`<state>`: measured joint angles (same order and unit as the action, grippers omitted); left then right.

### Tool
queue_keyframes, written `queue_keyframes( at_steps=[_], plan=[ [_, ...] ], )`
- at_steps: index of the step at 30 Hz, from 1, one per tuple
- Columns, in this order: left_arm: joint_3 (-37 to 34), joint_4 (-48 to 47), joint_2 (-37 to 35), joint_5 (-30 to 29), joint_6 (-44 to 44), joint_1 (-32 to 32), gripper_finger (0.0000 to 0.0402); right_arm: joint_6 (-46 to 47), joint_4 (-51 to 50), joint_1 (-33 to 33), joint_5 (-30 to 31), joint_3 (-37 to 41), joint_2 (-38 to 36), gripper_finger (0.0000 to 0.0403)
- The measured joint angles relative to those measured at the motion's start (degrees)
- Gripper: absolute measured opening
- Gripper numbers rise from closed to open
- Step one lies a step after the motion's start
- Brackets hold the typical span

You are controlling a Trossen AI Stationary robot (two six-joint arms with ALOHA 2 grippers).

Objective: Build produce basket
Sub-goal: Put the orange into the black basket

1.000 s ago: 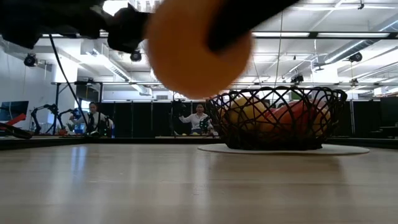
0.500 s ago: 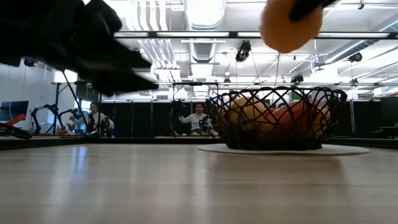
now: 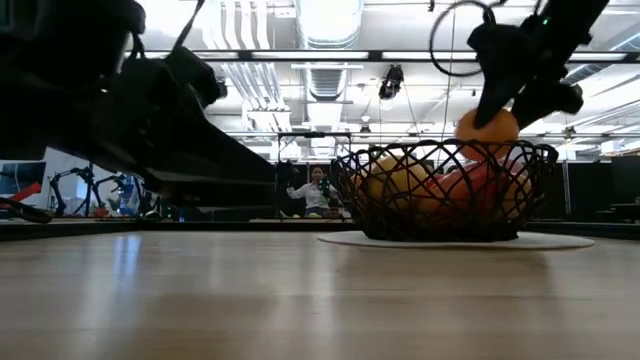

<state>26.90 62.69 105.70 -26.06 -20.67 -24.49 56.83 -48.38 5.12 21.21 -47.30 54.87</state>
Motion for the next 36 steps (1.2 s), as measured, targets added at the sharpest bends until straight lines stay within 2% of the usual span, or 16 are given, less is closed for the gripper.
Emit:
queue_keyframes(
  at_steps=[4,8,12,18,22,28,32,36],
  plan=[
    [1.8,-0.2,2.0,0.0,0.0,0.0,0.0357,-2.2,6.0,-5.6,-4.8,4.4,-3.7,0.0244],
    [2.4,-0.1,2.2,0.0,0.0,0.0,0.0357,-2.5,7.4,-8.3,-5.4,6.0,-4.1,0.0281],
    [2.4,-0.1,1.8,0.0,0.1,0.0,0.0357,-3.9,7.3,-8.9,-5.4,6.4,-3.3,0.0302],
    [2.3,-0.2,1.8,0.0,0.1,0.0,0.0357,-6.9,6.1,-8.9,-5.8,4.0,-3.5,0.0313],
    [2.3,-0.2,1.8,0.0,0.1,0.0,0.0357,-7.0,1.7,-8.9,-5.6,-0.1,-3.4,0.0309],
    [2.3,-0.2,1.8,0.1,0.1,0.0,0.0357,-5.3,-5.8,-8.3,-2.3,-5.7,-3.4,0.0295],
    [2.3,-0.2,1.8,0.1,0.1,0.0,0.0357,-11.3,-1.2,-5.8,-8.6,-6.4,-2.8,0.0276],
    [2.3,-0.2,1.8,0.1,0.1,0.0,0.0357,-15.0,2.7,-2.5,-11.7,-6.4,-0.5,0.0241]
  ],
)
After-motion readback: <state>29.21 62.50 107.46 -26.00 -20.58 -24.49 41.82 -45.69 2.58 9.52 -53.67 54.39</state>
